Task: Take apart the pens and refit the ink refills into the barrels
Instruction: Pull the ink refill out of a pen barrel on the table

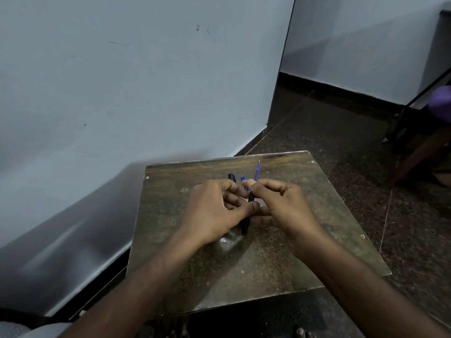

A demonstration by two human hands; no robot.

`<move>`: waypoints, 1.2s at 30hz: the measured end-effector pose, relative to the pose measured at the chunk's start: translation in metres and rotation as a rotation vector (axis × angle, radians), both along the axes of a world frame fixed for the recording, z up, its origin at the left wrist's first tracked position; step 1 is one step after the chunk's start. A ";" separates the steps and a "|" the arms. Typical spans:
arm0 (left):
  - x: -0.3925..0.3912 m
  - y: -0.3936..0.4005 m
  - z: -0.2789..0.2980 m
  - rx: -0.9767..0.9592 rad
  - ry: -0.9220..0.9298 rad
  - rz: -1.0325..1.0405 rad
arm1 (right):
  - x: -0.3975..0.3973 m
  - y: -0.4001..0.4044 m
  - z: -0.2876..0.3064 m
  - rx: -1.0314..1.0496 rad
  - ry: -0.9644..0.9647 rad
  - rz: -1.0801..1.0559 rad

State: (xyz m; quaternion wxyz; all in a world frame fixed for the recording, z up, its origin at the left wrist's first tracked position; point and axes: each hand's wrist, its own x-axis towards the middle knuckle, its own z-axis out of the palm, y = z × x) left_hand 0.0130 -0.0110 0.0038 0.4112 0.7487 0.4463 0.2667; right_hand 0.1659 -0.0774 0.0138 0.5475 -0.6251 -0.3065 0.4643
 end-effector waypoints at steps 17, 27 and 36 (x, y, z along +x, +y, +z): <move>-0.012 0.008 0.006 -0.033 0.011 0.037 | 0.108 0.021 0.002 -0.084 -1.072 -0.106; -0.012 0.007 0.006 -0.041 -0.004 0.040 | 0.096 0.033 -0.016 -0.230 -1.143 0.005; -0.014 0.007 0.010 -0.042 -0.018 0.056 | 0.093 0.029 -0.008 -0.181 -1.162 -0.003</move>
